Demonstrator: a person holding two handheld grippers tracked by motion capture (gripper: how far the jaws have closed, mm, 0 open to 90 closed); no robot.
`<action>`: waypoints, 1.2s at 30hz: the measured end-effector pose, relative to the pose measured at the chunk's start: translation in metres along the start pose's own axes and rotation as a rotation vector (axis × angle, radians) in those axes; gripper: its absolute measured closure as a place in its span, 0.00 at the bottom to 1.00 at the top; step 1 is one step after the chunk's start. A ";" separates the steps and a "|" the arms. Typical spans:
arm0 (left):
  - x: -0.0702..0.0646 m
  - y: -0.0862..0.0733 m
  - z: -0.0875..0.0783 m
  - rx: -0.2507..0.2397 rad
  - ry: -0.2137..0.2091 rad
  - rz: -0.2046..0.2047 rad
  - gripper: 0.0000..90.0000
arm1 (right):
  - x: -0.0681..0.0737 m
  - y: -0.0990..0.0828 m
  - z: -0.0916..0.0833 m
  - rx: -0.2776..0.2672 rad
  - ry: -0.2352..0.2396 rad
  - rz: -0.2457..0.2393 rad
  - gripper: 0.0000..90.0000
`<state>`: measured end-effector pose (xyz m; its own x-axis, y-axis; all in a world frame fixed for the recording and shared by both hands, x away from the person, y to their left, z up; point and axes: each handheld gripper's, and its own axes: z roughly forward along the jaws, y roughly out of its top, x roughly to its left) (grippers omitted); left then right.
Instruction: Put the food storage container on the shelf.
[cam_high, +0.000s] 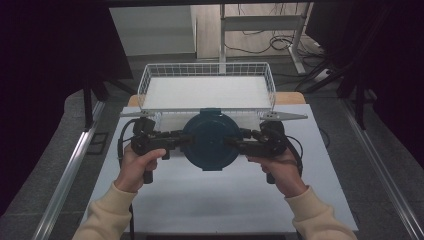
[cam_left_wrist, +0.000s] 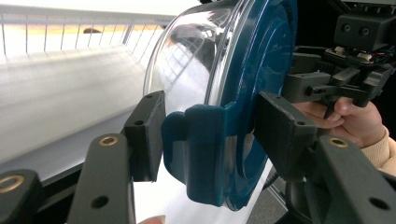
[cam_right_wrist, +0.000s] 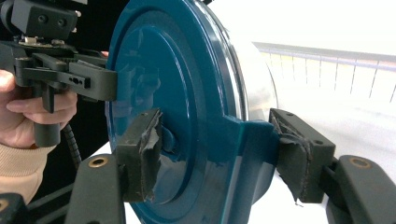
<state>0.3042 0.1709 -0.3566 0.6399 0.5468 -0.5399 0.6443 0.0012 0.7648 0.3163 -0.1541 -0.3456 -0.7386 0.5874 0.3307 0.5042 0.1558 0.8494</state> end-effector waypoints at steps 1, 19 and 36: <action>-0.001 0.003 0.000 -0.002 0.001 0.002 0.49 | 0.000 0.003 -0.001 0.001 0.000 -0.002 0.41; -0.002 0.045 -0.009 -0.038 0.012 0.032 0.49 | -0.004 0.053 0.000 -0.001 0.003 -0.058 0.41; 0.020 0.096 -0.005 -0.045 0.014 0.029 0.49 | -0.024 0.104 0.019 0.002 0.003 -0.070 0.41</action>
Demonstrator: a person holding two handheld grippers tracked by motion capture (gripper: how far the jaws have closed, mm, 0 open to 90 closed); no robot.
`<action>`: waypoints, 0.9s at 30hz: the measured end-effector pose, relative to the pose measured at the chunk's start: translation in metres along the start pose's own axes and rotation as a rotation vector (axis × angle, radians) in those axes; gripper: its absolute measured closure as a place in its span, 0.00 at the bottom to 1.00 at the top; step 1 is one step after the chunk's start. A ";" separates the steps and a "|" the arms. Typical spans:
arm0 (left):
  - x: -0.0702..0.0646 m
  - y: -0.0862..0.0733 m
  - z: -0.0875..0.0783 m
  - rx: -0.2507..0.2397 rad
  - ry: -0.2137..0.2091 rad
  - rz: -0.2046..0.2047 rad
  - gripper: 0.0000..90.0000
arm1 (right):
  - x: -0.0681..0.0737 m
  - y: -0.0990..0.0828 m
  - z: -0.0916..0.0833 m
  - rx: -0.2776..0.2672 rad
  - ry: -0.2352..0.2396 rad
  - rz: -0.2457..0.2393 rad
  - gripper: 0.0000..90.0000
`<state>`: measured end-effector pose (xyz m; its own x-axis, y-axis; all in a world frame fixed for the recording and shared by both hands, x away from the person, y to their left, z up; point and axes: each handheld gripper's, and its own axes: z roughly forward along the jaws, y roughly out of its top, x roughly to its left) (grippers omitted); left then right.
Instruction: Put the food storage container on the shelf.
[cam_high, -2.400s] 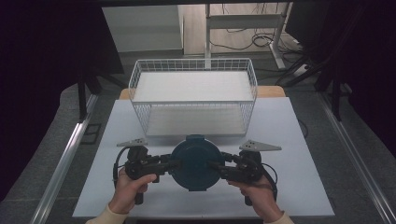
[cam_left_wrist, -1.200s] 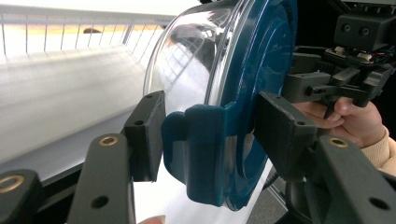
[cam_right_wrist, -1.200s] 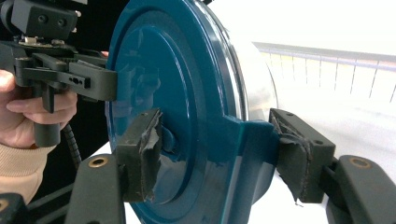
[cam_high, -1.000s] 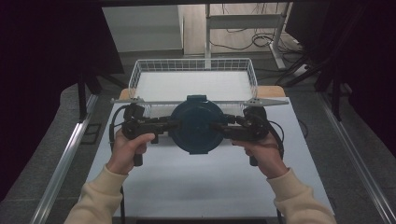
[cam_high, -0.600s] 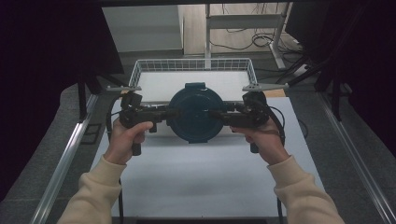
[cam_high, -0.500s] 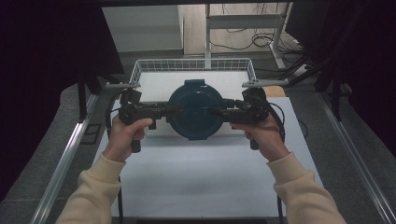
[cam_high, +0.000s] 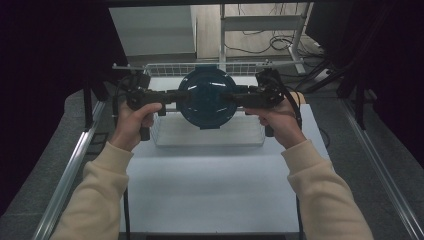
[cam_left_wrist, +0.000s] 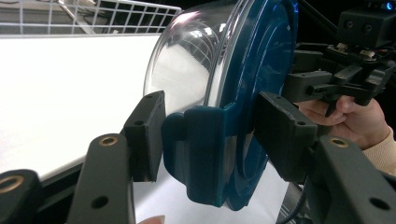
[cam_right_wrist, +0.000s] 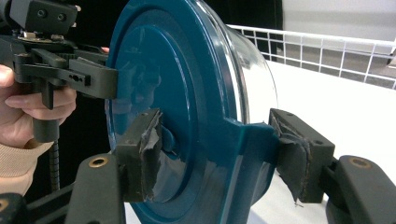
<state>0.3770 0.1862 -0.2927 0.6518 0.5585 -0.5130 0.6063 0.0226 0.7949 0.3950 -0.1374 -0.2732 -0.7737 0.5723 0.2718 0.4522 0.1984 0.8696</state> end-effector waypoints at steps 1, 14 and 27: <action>0.002 0.004 0.002 0.006 0.007 -0.001 0.49 | -0.002 0.002 0.001 0.003 0.002 0.001 0.41; 0.039 0.028 0.021 0.024 0.008 -0.065 0.48 | -0.038 0.026 0.029 0.040 0.010 0.040 0.41; 0.076 0.031 0.046 0.003 -0.010 -0.216 0.47 | -0.068 0.017 0.052 0.039 -0.003 0.232 0.40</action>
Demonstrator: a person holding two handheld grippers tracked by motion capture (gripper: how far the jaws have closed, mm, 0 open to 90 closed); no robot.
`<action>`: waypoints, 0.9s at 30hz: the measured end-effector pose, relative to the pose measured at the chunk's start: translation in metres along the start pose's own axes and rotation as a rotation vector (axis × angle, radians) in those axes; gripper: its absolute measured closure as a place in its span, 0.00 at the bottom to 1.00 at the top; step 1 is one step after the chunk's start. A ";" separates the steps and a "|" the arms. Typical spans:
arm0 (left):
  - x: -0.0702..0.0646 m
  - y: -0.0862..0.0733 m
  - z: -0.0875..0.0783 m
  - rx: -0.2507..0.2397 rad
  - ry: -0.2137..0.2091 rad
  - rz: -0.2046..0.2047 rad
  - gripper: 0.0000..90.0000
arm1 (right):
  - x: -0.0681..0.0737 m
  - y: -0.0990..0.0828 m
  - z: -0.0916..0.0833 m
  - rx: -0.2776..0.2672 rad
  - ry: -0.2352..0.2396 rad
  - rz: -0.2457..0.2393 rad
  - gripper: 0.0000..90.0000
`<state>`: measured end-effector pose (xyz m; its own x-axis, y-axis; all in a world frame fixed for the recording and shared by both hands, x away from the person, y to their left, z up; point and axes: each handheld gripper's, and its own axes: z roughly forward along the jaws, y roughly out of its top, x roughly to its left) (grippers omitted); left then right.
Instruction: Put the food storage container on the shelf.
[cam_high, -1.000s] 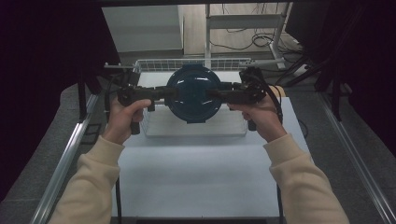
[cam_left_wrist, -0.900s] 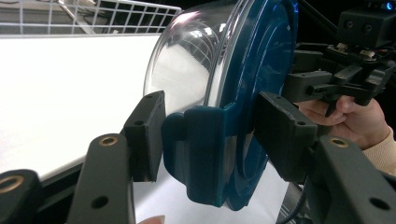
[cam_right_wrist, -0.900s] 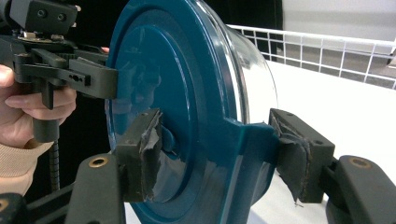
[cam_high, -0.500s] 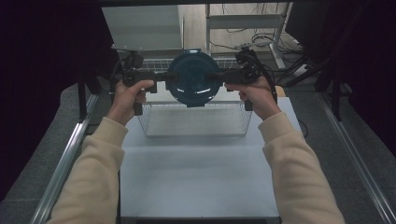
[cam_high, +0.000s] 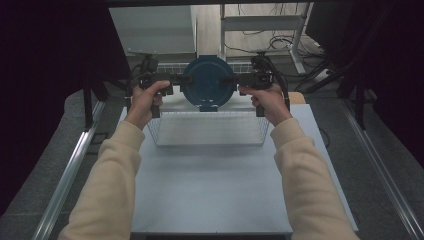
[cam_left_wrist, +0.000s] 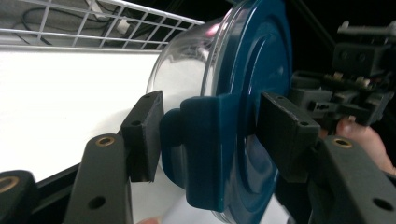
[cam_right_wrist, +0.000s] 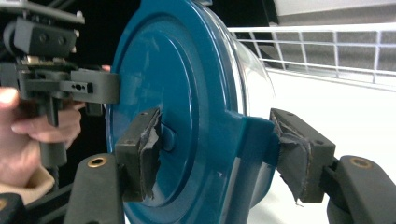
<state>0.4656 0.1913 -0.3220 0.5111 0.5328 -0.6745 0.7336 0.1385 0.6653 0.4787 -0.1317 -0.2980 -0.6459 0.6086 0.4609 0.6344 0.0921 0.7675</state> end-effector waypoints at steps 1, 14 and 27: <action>0.003 0.001 0.002 -0.003 -0.009 -0.022 0.47 | -0.003 0.001 0.001 -0.008 -0.012 0.052 0.40; 0.020 -0.001 0.027 -0.001 -0.025 -0.140 0.42 | -0.035 -0.002 0.012 -0.027 -0.015 0.301 0.40; -0.015 -0.012 -0.001 -0.116 0.143 0.052 0.31 | 0.009 -0.010 -0.005 -0.053 -0.247 -0.017 0.14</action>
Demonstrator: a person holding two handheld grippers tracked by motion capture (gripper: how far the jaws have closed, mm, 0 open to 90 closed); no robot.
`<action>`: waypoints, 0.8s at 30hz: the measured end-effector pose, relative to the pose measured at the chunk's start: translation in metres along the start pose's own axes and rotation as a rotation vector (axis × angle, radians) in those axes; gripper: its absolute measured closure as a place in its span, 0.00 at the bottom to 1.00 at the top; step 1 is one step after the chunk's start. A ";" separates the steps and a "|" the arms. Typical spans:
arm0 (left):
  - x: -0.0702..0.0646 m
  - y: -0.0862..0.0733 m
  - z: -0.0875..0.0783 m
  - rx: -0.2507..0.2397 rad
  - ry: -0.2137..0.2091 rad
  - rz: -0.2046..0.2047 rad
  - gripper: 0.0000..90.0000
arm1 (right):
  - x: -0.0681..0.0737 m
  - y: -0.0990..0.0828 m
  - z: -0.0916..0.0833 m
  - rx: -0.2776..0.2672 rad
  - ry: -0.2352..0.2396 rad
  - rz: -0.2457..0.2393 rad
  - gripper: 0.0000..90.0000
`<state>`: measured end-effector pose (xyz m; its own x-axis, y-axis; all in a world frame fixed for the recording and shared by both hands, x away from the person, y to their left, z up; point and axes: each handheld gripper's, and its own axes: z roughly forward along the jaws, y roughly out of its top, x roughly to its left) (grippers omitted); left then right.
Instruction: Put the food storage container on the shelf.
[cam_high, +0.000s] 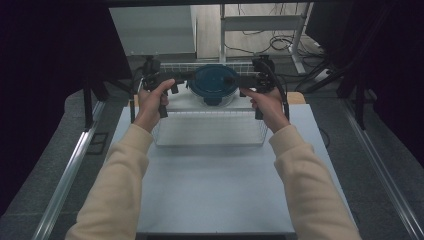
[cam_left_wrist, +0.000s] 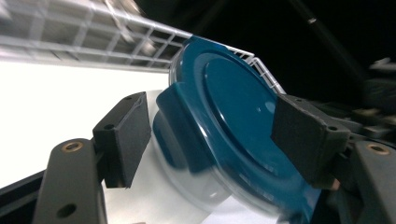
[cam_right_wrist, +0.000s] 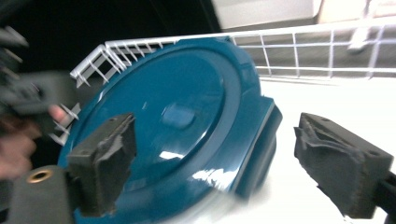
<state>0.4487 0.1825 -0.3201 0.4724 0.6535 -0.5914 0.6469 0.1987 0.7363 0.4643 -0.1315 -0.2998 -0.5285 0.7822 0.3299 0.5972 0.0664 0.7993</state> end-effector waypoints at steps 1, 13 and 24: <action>-0.009 -0.009 -0.011 0.007 0.008 0.060 0.30 | 0.008 -0.008 -0.014 -0.027 -0.024 -0.086 0.15; -0.022 -0.099 -0.077 0.037 0.000 0.245 0.28 | 0.015 -0.090 -0.075 -0.079 0.051 -0.248 0.18; -0.001 -0.194 -0.095 0.120 0.076 0.283 0.27 | -0.001 -0.203 -0.092 -0.005 0.031 -0.311 0.19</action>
<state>0.2662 0.2121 -0.4306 0.6006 0.7243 -0.3386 0.5640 -0.0835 0.8215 0.2881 -0.2025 -0.4164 -0.7033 0.7059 0.0844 0.4011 0.2959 0.8669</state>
